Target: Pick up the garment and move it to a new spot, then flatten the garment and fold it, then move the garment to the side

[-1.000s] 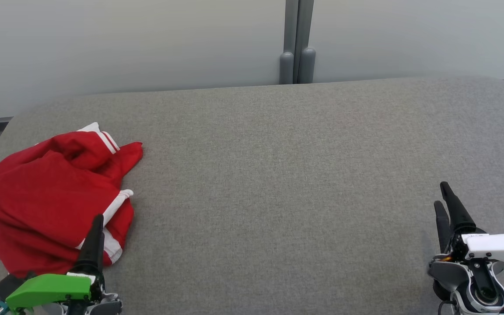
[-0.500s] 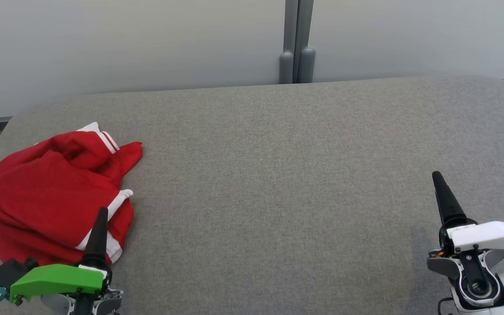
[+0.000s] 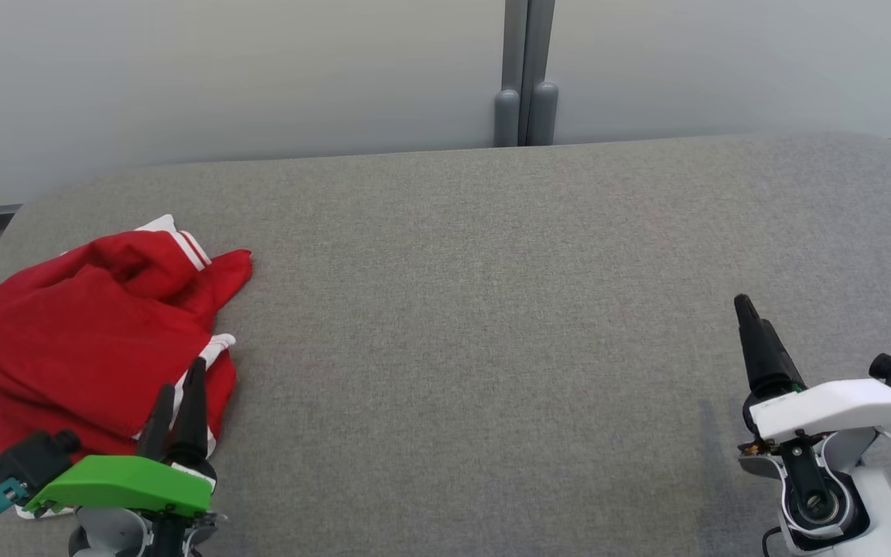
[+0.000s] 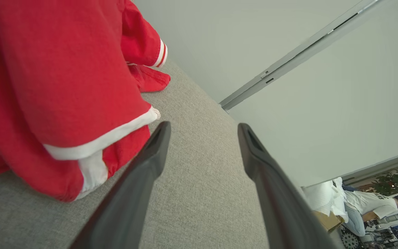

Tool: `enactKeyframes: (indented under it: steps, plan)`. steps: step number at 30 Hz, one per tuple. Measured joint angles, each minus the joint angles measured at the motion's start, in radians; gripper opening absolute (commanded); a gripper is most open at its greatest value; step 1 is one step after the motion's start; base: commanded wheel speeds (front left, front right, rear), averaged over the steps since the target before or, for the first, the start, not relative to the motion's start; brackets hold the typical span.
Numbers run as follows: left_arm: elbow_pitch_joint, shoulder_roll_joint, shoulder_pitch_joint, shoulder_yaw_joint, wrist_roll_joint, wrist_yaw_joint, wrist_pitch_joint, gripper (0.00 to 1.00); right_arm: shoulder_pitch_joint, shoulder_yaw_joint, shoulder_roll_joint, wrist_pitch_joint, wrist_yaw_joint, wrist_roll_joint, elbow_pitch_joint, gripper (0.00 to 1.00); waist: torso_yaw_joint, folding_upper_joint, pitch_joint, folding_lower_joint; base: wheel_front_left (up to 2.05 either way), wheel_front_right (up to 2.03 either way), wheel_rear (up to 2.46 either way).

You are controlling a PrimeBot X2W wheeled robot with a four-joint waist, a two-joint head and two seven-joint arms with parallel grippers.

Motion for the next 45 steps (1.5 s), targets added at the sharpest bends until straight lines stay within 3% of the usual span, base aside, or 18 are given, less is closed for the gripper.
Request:
enactKeyframes:
  steps: [20, 45]
  plan:
    - [-0.032, 0.013, 0.013, -0.04, 0.308, 0.055, -0.07, 1.0, 0.003, 0.089, -0.014, -0.066, -0.044, -0.294, -0.023, 1.0, 0.001, 0.0, -0.004, 0.0, 0.0, 0.0, 0.0]
    - [-0.047, 0.012, 0.069, -0.083, 0.596, 0.11, -0.154, 1.0, 0.006, 0.174, -0.025, -0.151, -0.089, -0.621, -0.038, 1.0, 0.003, 0.0, -0.01, 0.0, 0.0, 0.0, 0.0]
